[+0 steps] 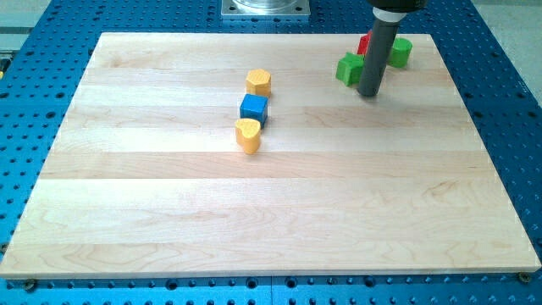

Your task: Move the red circle into the red star

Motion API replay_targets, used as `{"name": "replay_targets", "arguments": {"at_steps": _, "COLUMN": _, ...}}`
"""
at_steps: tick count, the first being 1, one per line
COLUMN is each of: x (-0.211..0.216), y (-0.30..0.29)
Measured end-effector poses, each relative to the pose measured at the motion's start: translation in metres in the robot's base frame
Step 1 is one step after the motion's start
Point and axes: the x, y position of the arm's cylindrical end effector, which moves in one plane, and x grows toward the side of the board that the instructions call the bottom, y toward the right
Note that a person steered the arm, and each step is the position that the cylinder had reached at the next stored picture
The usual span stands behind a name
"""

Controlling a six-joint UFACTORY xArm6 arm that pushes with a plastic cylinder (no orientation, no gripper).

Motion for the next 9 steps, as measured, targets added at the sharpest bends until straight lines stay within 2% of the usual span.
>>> {"name": "replay_targets", "arguments": {"at_steps": 3, "x": 0.0, "y": -0.012}}
{"name": "replay_targets", "arguments": {"at_steps": 4, "x": -0.001, "y": -0.034}}
{"name": "replay_targets", "arguments": {"at_steps": 6, "x": -0.002, "y": 0.011}}
{"name": "replay_targets", "arguments": {"at_steps": 9, "x": -0.024, "y": 0.01}}
